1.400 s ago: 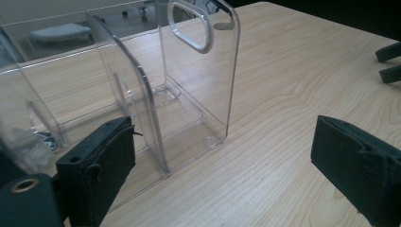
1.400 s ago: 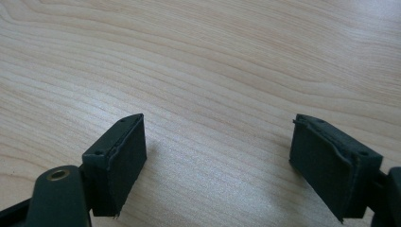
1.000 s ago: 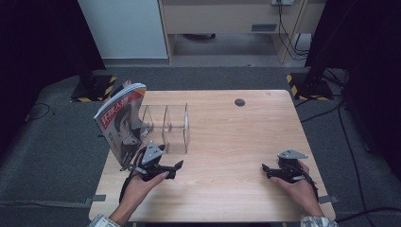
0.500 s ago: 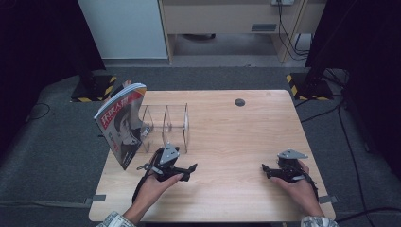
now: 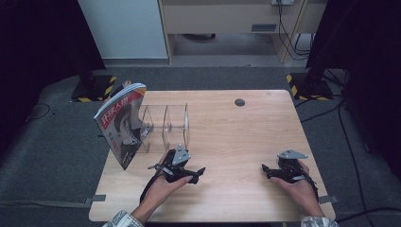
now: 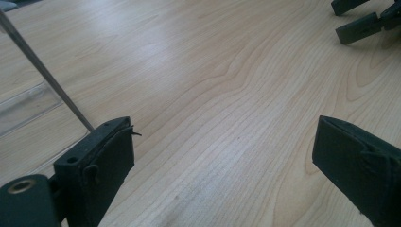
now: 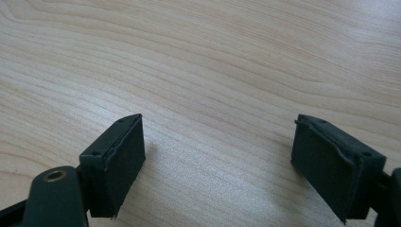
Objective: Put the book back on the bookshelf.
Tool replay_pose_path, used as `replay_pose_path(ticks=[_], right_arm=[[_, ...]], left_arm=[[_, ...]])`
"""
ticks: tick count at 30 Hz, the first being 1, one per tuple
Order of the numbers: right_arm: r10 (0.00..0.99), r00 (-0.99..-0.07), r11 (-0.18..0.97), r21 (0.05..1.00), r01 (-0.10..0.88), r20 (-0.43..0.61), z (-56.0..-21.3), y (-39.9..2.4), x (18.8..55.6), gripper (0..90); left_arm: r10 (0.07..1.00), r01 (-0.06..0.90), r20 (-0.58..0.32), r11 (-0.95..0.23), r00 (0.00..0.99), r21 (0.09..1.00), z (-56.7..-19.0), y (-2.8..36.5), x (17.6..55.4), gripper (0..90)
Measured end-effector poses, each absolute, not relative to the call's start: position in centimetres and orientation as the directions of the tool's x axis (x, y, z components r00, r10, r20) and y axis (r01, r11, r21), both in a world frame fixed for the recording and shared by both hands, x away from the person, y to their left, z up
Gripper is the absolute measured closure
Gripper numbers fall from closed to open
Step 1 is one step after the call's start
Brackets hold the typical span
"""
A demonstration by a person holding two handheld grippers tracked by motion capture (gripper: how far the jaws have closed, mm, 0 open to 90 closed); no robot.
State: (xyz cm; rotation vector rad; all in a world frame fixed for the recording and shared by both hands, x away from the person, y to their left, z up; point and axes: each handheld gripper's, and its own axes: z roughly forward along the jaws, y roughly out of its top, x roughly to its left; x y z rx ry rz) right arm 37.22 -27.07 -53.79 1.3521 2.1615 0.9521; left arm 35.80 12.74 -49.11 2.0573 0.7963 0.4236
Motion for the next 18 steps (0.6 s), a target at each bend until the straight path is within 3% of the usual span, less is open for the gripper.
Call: replay_pose_path(ticks=[18], right_arm=[[0.895, -0.446, 0.299, 0.734, 0.61, 0.006, -53.8, -27.1, 37.2, 17.9]], left_arm=[[0.634, 0.421, -0.019, -0.49, 0.773, 0.763, -51.1, 8.6, 36.4, 5.9]])
